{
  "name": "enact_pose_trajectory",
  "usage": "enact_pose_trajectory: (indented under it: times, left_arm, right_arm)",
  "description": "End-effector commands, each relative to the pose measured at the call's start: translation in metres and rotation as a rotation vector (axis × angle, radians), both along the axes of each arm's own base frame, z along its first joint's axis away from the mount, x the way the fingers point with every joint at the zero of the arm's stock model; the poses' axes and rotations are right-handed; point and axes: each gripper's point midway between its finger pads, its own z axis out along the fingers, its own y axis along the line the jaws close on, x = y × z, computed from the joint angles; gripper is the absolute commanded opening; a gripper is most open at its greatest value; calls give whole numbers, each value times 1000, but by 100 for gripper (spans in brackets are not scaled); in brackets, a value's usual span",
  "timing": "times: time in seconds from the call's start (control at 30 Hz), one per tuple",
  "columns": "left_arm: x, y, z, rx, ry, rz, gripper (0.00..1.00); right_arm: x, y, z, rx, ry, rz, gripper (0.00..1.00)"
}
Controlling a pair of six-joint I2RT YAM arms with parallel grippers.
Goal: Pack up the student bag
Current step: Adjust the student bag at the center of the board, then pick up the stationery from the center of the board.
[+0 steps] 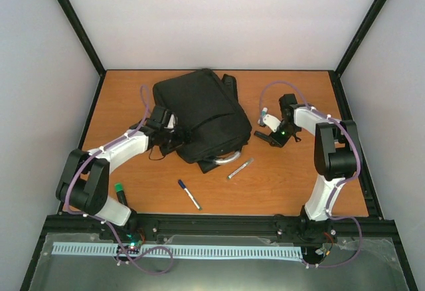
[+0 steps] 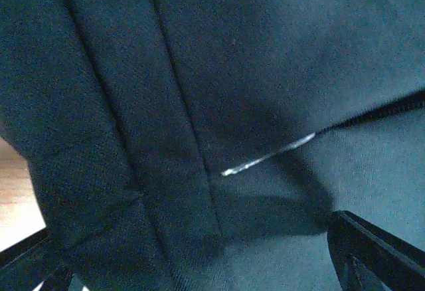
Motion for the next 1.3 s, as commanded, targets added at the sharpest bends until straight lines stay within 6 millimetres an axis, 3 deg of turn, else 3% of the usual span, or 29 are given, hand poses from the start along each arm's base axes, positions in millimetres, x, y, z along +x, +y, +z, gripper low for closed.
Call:
enact_pose_trajectory:
  times: [0.0, 0.1, 0.27, 0.57, 0.67, 0.7, 0.83, 1.07, 1.27]
  left_arm:
    - [-10, -23, 14, -52, -20, -48, 97]
    - [-17, -16, 21, -6, -23, -56, 98]
    - [-23, 18, 44, 190, -79, -65, 99]
    - [16, 27, 88, 386, -275, -189, 94]
    - [33, 17, 101, 406, -361, -257, 94]
    - [36, 10, 105, 413, -394, -299, 98]
    - [49, -16, 116, 454, -501, -426, 100]
    - [71, -48, 101, 615, -508, -536, 99]
    - [81, -66, 88, 692, -522, -587, 94]
  right_arm:
    - [-4, -1, -1, 6, 22, 11, 29]
    - [-10, -1, 4, 7, 23, 13, 17]
    - [-19, -3, 21, 8, 1, -4, 9]
    - [-26, 5, 73, 83, -41, -74, 5]
    - [-28, 12, 91, 130, -51, -95, 5]
    - [-29, 14, 96, 147, -53, -103, 4]
    - [-32, 23, 110, 217, -43, -134, 4]
    - [-30, 31, 115, 274, -23, -176, 3]
    - [-32, 33, 106, 283, -2, -184, 3]
